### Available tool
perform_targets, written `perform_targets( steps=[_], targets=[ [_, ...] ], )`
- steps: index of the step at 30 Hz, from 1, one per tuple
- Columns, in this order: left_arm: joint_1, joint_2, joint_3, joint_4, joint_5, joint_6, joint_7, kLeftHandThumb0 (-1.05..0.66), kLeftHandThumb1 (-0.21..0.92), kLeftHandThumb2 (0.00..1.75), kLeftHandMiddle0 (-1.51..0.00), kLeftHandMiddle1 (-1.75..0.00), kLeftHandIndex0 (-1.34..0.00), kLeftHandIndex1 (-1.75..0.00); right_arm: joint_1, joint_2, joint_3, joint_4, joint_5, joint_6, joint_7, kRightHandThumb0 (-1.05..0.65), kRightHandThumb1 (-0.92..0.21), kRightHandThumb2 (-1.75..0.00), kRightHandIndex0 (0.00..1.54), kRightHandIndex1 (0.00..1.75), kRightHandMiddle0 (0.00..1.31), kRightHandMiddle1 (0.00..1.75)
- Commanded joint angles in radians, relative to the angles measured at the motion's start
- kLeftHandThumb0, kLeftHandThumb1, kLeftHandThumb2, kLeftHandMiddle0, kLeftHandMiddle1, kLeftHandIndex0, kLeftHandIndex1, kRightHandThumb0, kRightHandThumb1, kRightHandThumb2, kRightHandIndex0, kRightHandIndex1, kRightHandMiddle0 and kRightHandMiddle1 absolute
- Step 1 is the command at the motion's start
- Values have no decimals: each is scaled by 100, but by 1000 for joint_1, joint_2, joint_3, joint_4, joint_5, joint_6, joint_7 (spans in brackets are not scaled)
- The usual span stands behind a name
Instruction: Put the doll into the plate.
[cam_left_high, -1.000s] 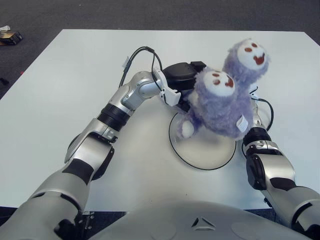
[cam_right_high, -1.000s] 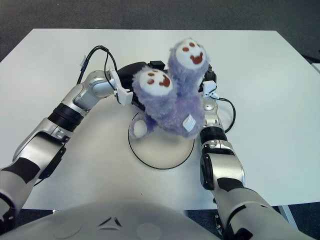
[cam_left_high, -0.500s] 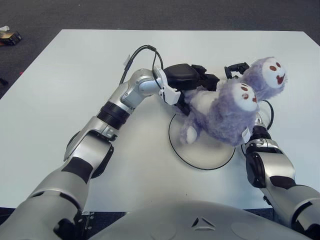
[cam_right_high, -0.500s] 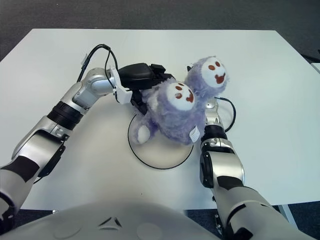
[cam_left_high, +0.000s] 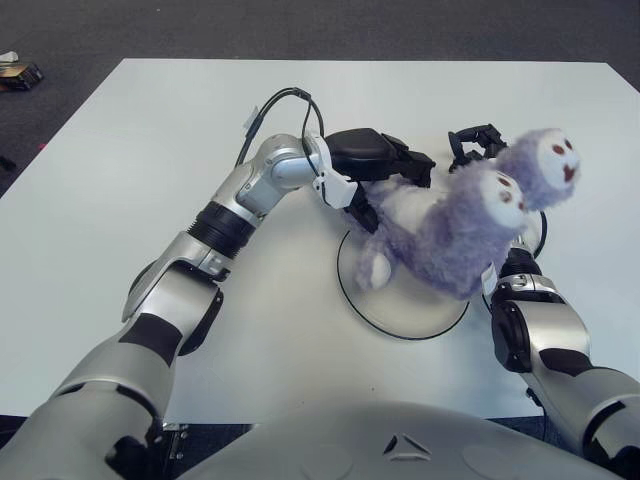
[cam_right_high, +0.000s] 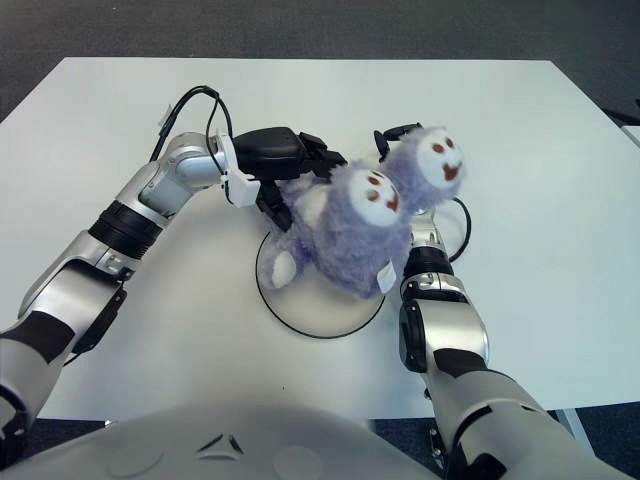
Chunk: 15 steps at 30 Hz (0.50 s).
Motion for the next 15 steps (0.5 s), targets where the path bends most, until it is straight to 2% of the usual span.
perform_targets(
  steps=[1, 6, 15],
  targets=[
    [-19, 4, -6, 9, -35, -7, -35, -67, 92, 48, -78, -22, -60, -23, 60, 6, 6, 62, -10, 59, -1, -37, -92, -27, 78, 174, 47, 146],
    [-17, 3, -4, 10, -50, -5, -46, -72, 92, 54, -82, -11, -61, -18, 59, 7, 3, 64, -5, 56, 1, -37, -92, -27, 81, 175, 47, 147],
    [-12, -4, 2, 22, -82, -18, -53, -79, 92, 60, -84, -7, -62, -16, 59, 10, -5, 62, 7, 51, 9, -37, -92, -28, 81, 175, 47, 147]
  ],
)
